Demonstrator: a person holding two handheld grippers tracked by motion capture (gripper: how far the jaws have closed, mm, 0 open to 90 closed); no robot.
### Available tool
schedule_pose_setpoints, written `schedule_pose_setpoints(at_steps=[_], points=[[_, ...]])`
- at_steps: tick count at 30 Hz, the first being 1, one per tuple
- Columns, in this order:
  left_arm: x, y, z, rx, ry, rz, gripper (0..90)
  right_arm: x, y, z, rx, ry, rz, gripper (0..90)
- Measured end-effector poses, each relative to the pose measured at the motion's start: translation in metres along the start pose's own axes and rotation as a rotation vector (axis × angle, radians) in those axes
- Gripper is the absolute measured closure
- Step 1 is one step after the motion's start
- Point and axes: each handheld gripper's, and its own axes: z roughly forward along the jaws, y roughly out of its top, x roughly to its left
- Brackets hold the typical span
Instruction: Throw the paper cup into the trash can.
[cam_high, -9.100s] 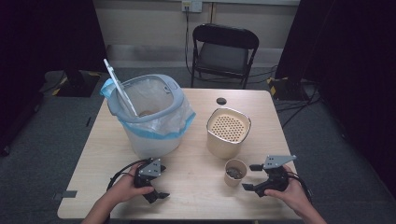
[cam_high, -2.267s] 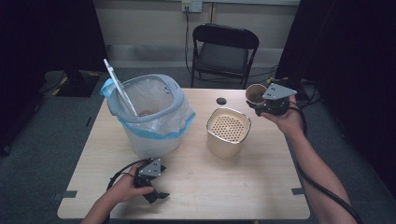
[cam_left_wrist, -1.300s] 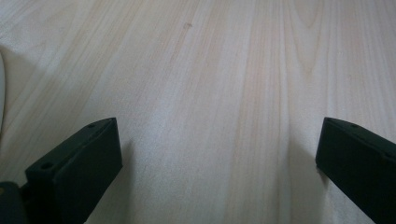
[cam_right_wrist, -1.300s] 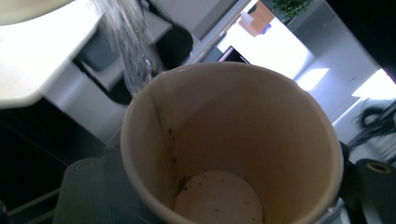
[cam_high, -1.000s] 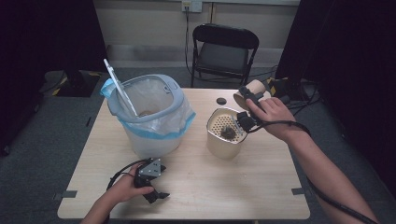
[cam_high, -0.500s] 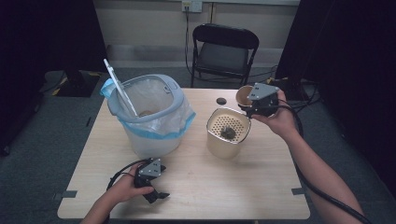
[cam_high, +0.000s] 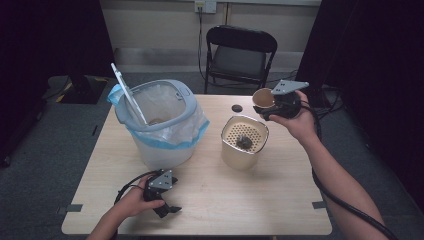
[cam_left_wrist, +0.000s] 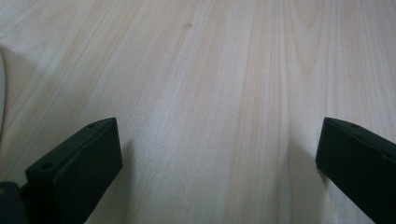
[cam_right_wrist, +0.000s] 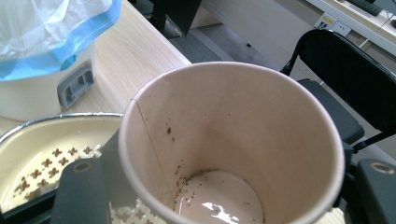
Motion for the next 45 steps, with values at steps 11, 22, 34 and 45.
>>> schedule_pose_setpoints(at_steps=[11, 22, 34, 45], points=[[0.000, 0.000, 0.000, 0.001, 0.000, -0.001, 0.0, -0.004, 0.005, 0.007, -0.001, 0.032, 0.062, 28.0], [0.000, 0.000, 0.000, 0.000, -0.001, 0.000, 0.0, -0.003, 0.018, 0.012, -0.004, 0.080, 0.096, 27.7], [0.000, 0.000, 0.000, 0.002, -0.001, 0.000, 0.0, 0.000, 0.040, 0.019, -0.001, 0.124, 0.102, 27.4], [0.000, 0.000, 0.000, 0.000, -0.002, 0.000, 0.0, 0.003, 0.065, 0.026, -0.015, 0.164, 0.102, 27.3]])
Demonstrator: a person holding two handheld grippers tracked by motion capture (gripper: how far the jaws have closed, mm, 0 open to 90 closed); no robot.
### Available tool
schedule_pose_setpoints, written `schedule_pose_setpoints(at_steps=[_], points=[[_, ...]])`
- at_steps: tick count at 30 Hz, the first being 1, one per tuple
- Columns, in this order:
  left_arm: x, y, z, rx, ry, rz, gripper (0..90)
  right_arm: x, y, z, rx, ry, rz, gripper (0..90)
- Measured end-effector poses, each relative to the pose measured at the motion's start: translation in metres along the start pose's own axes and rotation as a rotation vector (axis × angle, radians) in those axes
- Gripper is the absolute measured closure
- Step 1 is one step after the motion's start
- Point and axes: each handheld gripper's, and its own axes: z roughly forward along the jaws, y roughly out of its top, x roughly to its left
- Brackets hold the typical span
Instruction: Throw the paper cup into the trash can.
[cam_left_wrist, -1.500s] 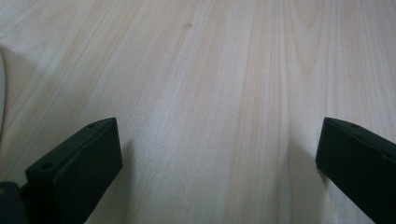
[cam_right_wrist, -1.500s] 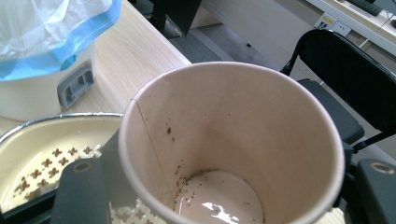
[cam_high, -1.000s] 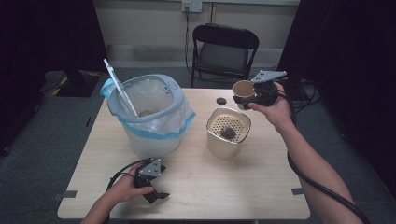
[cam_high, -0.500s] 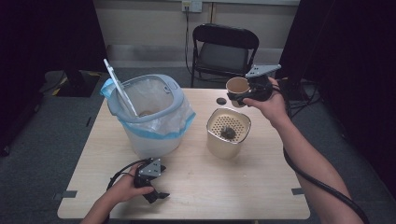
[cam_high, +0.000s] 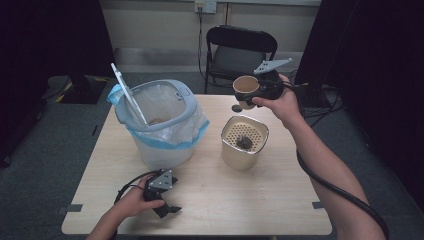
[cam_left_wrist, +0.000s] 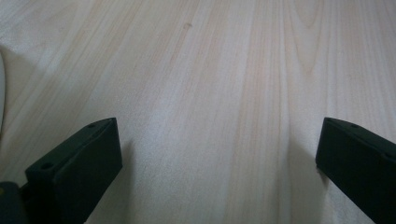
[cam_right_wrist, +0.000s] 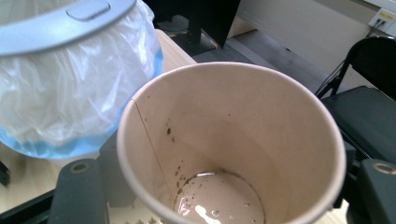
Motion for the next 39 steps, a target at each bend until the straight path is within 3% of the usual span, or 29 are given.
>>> schedule_pose_setpoints(at_steps=[14, 39], points=[[0.000, 0.000, 0.000, 0.005, 0.003, 0.001, 0.0, 0.010, 0.033, 0.011, -0.051, 0.050, 0.017, 27.3], [-0.001, 0.000, 0.000, 0.004, -0.008, -0.009, 0.0, 0.049, 0.089, 0.038, -0.093, 0.149, -0.027, 27.3]])
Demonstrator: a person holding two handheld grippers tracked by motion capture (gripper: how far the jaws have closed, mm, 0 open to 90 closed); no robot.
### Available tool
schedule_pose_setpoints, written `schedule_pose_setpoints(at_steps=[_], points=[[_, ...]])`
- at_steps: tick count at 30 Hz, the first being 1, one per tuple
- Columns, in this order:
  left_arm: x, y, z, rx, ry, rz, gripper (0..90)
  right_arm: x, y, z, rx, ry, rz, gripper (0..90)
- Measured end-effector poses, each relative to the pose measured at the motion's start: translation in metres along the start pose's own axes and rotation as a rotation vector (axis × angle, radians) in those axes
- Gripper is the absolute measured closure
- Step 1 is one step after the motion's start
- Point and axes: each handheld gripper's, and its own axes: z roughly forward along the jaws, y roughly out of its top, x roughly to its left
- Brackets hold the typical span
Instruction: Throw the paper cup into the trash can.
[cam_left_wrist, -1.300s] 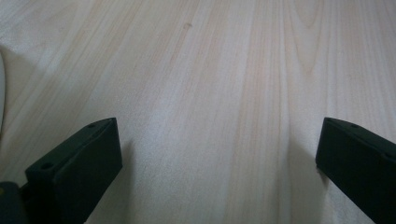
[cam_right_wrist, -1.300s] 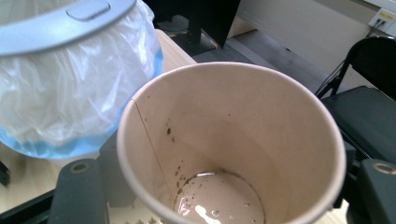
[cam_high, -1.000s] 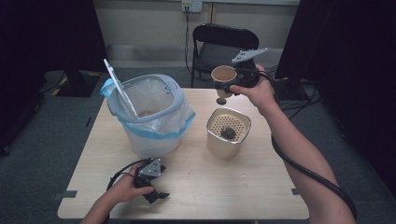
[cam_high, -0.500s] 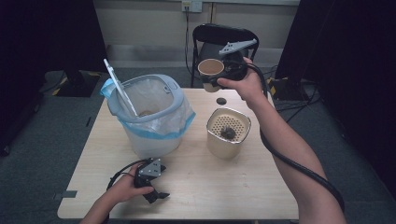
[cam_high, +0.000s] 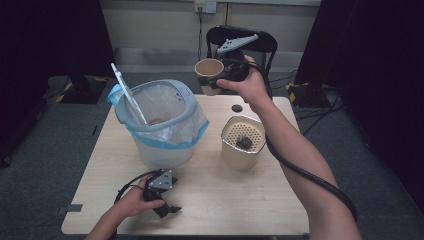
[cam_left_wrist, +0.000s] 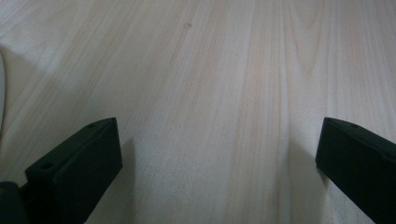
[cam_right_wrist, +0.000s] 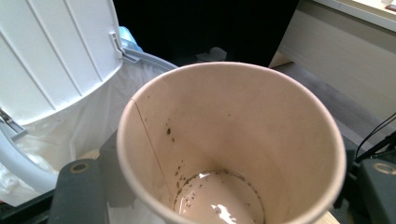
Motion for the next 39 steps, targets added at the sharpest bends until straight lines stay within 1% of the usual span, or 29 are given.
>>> schedule_pose_setpoints(at_steps=[5, 7, 11, 14, 15, 17, 20, 27, 31, 32, 33, 36, 38, 39], points=[[0.000, 0.000, 0.000, 0.000, -0.001, -0.002, 0.0, 0.010, 0.011, 0.010, 0.003, 0.019, -0.015, 27.3], [0.000, 0.000, 0.000, 0.000, -0.001, -0.001, 0.0, 0.012, 0.013, 0.011, 0.004, 0.025, -0.018, 27.3], [0.000, 0.000, 0.000, -0.001, -0.001, -0.001, 0.0, 0.018, 0.020, 0.017, -0.005, 0.051, -0.028, 27.2], [0.000, 0.000, 0.000, 0.000, -0.001, -0.001, 0.0, 0.021, 0.022, 0.020, -0.008, 0.055, -0.028, 27.2], [0.000, 0.000, 0.000, 0.000, 0.000, -0.001, 0.0, 0.023, 0.024, 0.023, -0.014, 0.066, -0.029, 27.2], [0.000, 0.000, 0.000, 0.000, -0.001, -0.001, 0.0, 0.025, 0.026, 0.025, -0.015, 0.068, -0.030, 27.2], [0.000, 0.000, 0.000, -0.002, -0.001, 0.000, 0.0, 0.029, 0.028, 0.030, -0.016, 0.084, -0.031, 27.1], [0.000, 0.000, 0.000, -0.002, -0.001, 0.000, 0.0, 0.038, 0.031, 0.044, -0.017, 0.113, -0.036, 27.1], [0.000, 0.000, 0.000, -0.002, -0.001, 0.000, 0.0, 0.043, 0.034, 0.051, -0.029, 0.133, -0.036, 27.0], [0.000, 0.000, -0.001, 0.006, 0.012, 0.011, 0.0, 0.044, 0.034, 0.053, -0.029, 0.133, -0.038, 27.0], [0.000, 0.000, -0.001, 0.007, 0.011, 0.011, 0.0, 0.045, 0.035, 0.055, -0.029, 0.136, -0.036, 27.0], [0.000, 0.000, -0.001, 0.006, 0.011, 0.011, 0.0, 0.049, 0.036, 0.060, -0.022, 0.145, -0.043, 27.0], [0.000, 0.000, -0.001, 0.006, 0.012, 0.011, 0.0, 0.051, 0.036, 0.064, -0.011, 0.147, -0.058, 26.9], [0.000, 0.000, -0.001, 0.006, 0.011, 0.011, 0.0, 0.052, 0.036, 0.065, -0.016, 0.155, -0.056, 26.9]])
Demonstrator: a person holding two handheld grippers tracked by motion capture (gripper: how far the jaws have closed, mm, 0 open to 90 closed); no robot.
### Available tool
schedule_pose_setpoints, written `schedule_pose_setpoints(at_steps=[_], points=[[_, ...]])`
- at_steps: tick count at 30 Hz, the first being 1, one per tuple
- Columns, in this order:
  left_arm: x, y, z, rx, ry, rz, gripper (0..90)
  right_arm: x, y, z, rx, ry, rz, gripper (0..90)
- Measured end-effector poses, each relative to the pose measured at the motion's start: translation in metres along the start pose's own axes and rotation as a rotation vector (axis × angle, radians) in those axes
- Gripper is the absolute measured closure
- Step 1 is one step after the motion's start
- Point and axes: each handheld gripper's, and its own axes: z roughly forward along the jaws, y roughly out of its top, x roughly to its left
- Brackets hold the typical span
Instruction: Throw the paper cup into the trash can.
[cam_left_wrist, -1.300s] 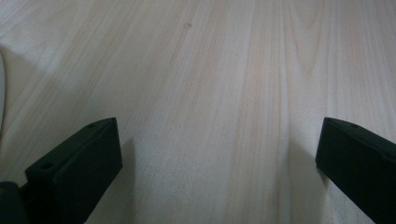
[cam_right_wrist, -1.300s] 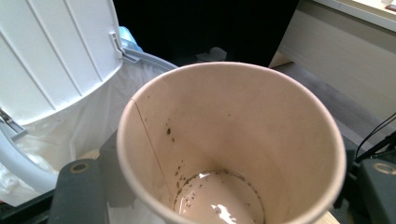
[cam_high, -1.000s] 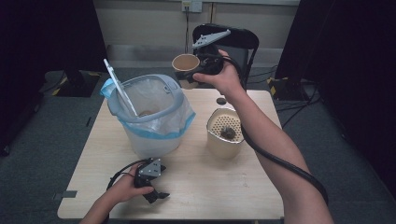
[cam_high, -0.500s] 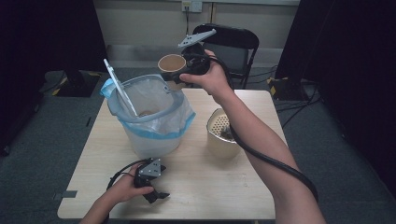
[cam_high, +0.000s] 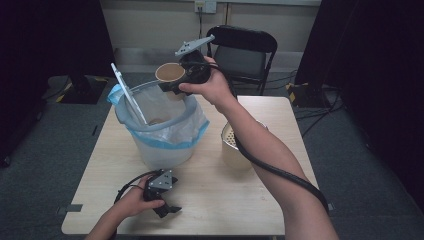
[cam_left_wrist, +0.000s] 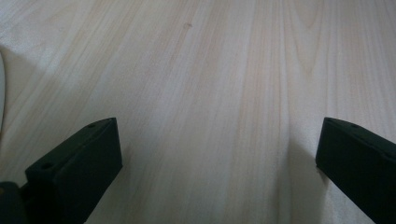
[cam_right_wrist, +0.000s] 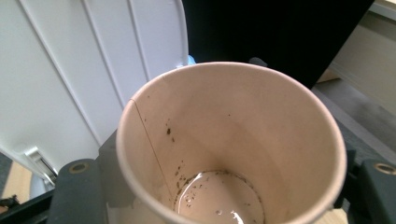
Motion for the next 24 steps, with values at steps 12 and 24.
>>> schedule_pose_setpoints(at_steps=[12, 24], points=[[0.000, 0.000, 0.000, 0.000, 0.001, 0.000, 0.0, 0.011, 0.002, 0.021, -0.002, 0.047, 0.008, 26.7], [0.000, 0.000, 0.000, 0.000, 0.000, 0.001, 0.0, 0.014, -0.001, 0.033, 0.007, 0.080, 0.064, 19.5]])
